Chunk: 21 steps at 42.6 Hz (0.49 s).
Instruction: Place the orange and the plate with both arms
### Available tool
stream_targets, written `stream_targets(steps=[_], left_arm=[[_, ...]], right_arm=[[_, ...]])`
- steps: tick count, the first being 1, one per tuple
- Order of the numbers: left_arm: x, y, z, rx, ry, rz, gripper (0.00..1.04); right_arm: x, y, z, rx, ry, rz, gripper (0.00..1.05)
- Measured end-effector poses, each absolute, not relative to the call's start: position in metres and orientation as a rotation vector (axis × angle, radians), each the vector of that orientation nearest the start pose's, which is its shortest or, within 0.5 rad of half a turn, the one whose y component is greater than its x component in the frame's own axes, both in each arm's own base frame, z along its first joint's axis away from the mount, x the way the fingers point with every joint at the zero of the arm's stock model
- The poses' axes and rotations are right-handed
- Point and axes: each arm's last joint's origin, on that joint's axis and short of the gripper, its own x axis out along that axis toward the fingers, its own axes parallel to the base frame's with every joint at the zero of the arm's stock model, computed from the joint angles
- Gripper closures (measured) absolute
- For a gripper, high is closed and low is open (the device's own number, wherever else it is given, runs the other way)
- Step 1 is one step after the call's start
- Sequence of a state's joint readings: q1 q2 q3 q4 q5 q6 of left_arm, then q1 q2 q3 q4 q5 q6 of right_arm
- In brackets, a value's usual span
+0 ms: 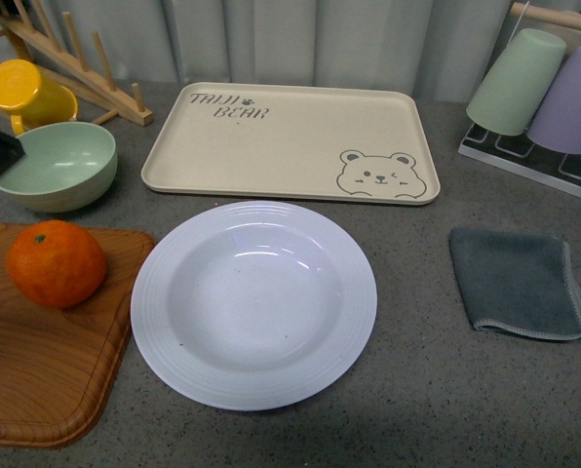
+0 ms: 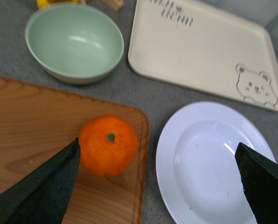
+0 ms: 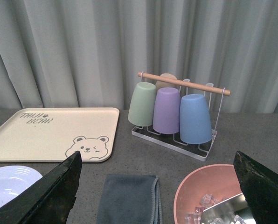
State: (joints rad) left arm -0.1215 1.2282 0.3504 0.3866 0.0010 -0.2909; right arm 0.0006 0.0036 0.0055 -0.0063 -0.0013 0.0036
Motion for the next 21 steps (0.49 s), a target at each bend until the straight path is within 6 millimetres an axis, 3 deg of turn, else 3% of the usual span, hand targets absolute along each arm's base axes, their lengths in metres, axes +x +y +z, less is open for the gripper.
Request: stream_targets(steps=[21], left_arm=[[0.25,-0.033,0.106,-0.226,0.696,-0.04,0.07]], right_arm=[[0.098,0.0,0.164,0.004,0.005,0.002,0.09]])
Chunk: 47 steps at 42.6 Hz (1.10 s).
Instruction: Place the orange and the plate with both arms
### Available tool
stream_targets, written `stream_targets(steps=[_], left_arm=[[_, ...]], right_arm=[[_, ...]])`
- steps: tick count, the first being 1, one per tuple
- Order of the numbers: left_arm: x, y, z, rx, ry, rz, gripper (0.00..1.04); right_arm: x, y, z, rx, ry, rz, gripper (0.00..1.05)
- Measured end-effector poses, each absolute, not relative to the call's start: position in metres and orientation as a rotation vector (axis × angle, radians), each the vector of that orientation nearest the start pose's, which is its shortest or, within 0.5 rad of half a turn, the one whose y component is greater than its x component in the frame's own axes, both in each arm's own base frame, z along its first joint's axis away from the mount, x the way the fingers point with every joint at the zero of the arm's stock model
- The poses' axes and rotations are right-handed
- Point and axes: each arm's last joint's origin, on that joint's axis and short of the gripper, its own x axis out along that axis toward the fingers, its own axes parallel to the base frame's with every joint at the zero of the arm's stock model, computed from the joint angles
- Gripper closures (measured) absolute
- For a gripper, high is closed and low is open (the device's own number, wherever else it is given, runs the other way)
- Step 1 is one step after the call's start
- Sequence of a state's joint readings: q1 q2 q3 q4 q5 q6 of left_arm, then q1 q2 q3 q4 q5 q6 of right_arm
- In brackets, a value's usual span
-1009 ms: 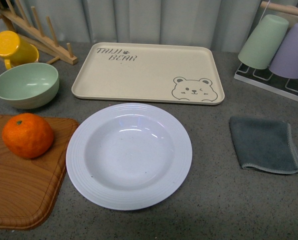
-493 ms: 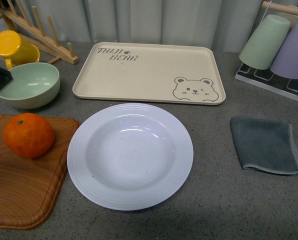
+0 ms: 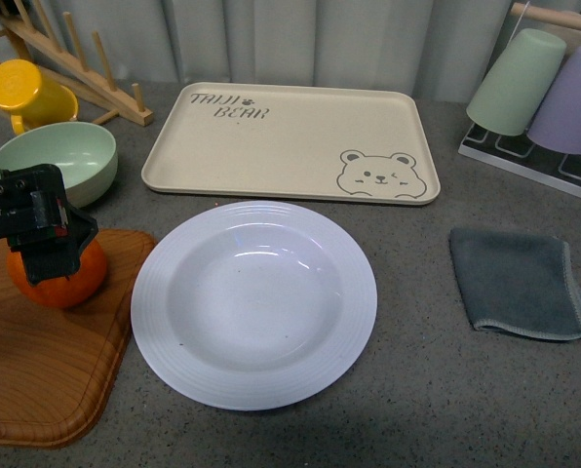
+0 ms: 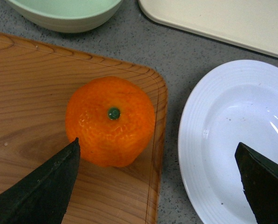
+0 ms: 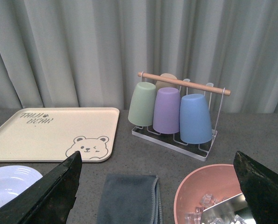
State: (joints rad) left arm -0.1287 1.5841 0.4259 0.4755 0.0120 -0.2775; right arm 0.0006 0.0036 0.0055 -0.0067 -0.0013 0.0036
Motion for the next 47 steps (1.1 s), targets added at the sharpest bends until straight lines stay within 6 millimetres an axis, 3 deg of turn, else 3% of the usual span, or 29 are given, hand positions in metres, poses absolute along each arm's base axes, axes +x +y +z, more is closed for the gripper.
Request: stream_targets(steps=[45,47], left_arm=[[0.281,-0.011,0.068,-0.221,0.752,0.041,0.07],[0.281,-0.01,0.067,-0.222,0.755,0.043,0.12]], right_arm=[[0.098,0.0,0.164,0.004,0.005,0.002,0.09],[0.098,0.0,0.164,0.004,0.005,0.002,0.09]])
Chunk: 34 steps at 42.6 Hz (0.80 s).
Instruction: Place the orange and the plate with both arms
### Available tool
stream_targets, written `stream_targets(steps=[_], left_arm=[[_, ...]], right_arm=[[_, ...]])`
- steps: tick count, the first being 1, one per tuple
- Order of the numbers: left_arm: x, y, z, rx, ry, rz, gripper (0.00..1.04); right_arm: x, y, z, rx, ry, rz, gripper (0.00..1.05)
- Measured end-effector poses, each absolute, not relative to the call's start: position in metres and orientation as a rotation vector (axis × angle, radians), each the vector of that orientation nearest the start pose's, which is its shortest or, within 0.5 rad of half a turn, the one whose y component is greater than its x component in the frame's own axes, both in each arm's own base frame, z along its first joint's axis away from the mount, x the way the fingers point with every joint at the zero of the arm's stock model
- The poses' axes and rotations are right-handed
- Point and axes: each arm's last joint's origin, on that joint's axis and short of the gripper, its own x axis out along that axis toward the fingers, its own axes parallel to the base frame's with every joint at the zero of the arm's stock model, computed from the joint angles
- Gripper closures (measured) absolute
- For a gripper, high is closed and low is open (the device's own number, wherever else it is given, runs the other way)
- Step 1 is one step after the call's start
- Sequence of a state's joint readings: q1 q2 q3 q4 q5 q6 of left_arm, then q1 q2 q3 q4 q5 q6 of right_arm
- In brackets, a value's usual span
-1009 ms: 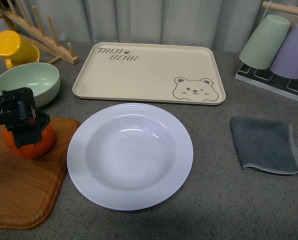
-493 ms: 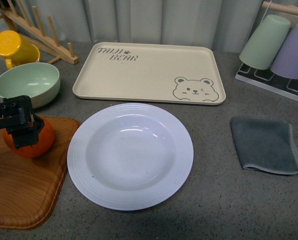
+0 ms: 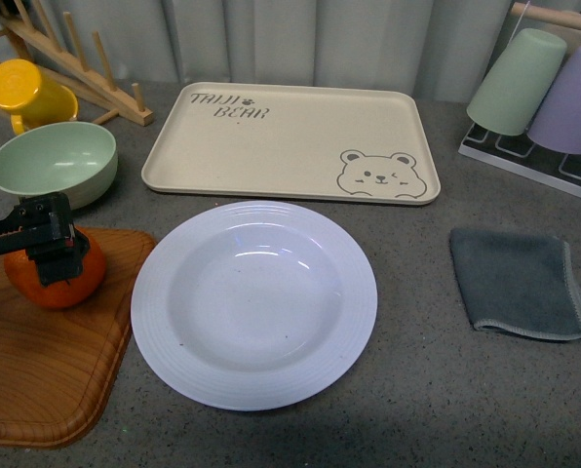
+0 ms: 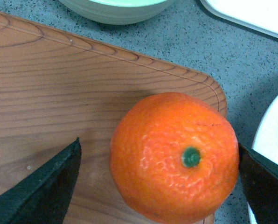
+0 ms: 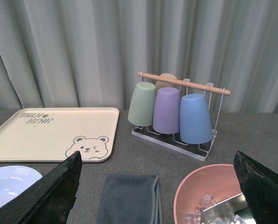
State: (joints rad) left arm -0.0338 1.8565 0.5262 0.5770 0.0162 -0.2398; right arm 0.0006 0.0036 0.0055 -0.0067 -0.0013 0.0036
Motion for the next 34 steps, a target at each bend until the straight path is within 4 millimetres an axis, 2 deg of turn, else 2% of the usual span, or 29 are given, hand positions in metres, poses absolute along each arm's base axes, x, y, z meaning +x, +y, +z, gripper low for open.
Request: stream_targets(steps=[6,9,15,20,24,28,34], left_arm=[[0.282,-0.01,0.066,-0.223,0.757,0.044,0.31],[0.282,-0.01,0.066,-0.224,0.757,0.044,0.37],[0.282,-0.011,0.069,-0.237,0.751,0.038,0.4],[0.282,-0.018,0.08,-0.24,0.729,0.021,0.4],[0.281,-0.032,0.093,-0.238,0.694,-0.028,0.4],[0.278,-0.064,0.11,-0.242,0.655,-0.117,0.41],[0.276,-0.101,0.114,-0.232,0.646,-0.201,0.41]], right_arm=[[0.098,0.0,0.164,0.004,0.004,0.002,0.09],[0.098,0.0,0.164,0.004,0.004,0.002,0.09],[0.098,0.0,0.164,0.004,0.004,0.002,0.09],[0.098,0.0,0.164,0.004,0.004,0.002,0.09],[0.098,0.0,0.164,0.004,0.005,0.002,0.09],[0.098,0.0,0.164,0.004,0.005,0.002,0.09],[0.098,0.0,0.164,0.004,0.004,0.002,0.09]])
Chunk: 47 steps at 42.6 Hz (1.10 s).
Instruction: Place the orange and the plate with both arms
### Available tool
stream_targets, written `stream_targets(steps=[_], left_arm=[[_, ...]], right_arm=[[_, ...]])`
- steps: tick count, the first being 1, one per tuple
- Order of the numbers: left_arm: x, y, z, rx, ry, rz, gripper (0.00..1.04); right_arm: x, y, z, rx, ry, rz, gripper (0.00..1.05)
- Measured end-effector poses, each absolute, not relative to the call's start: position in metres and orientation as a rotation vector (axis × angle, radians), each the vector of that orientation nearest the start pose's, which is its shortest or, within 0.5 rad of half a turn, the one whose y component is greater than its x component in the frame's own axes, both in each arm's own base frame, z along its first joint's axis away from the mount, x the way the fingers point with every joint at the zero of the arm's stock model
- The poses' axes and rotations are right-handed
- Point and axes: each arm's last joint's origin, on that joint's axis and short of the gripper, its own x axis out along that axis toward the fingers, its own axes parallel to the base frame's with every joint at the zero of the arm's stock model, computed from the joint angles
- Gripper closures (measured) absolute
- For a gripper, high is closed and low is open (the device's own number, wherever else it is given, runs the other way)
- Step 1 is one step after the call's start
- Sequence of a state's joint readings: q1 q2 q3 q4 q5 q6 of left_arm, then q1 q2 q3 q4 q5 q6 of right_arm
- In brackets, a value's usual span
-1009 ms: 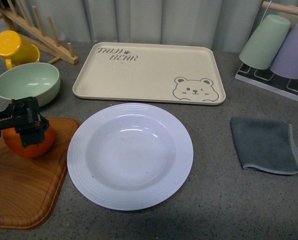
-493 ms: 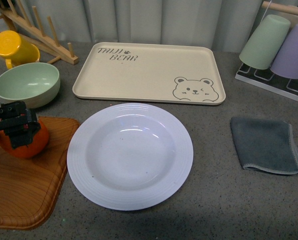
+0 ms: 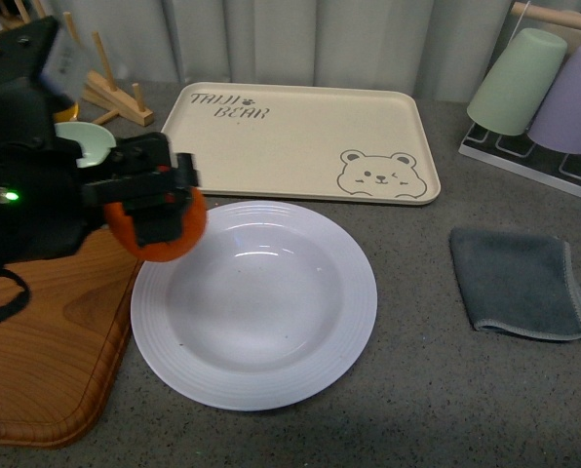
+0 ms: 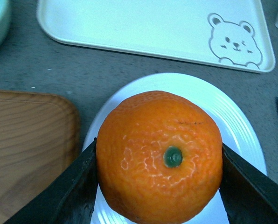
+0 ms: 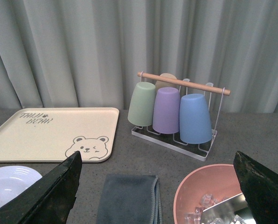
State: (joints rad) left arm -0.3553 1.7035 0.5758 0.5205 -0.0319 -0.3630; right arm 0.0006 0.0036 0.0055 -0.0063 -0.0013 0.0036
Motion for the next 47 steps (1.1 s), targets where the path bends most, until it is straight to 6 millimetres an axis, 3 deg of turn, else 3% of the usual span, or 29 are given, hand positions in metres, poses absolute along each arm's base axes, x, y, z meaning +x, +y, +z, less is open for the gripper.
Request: stream_targets(steps=[2,7,17,25,32,35,40,47], left_arm=[[0.273,-0.118,0.11,-0.22,0.662,-0.234,0.41],[0.271,-0.138,0.099,-0.206,0.697,-0.274,0.41],[0.275,-0.157,0.077,-0.176,0.747,-0.286,0.41],[0.275,-0.159,0.059,-0.154,0.798,-0.281,0.41],[0.275,-0.162,0.059,-0.15,0.788,-0.289,0.37],[0.274,-0.163,0.059,-0.142,0.788,-0.295,0.2],[0.272,-0.16,0.065,-0.152,0.769,-0.292,0.05],[0.266,-0.148,0.089,-0.162,0.688,-0.243,0.07]], right_arm=[[0.098,0.0,0.164,0.004,0.004,0.002,0.09],[0.098,0.0,0.164,0.004,0.005,0.002,0.09],[0.098,0.0,0.164,0.004,0.005,0.002,0.09],[0.098,0.0,0.164,0.004,0.005,0.002,0.09],[0.098,0.0,0.164,0.004,0.004,0.002,0.09],[0.098,0.0,0.164,0.004,0.005,0.002,0.09],[0.098,0.0,0.164,0.004,0.005,0.002,0.09],[0.098,0.0,0.164,0.004,0.004,0.002,0.09]])
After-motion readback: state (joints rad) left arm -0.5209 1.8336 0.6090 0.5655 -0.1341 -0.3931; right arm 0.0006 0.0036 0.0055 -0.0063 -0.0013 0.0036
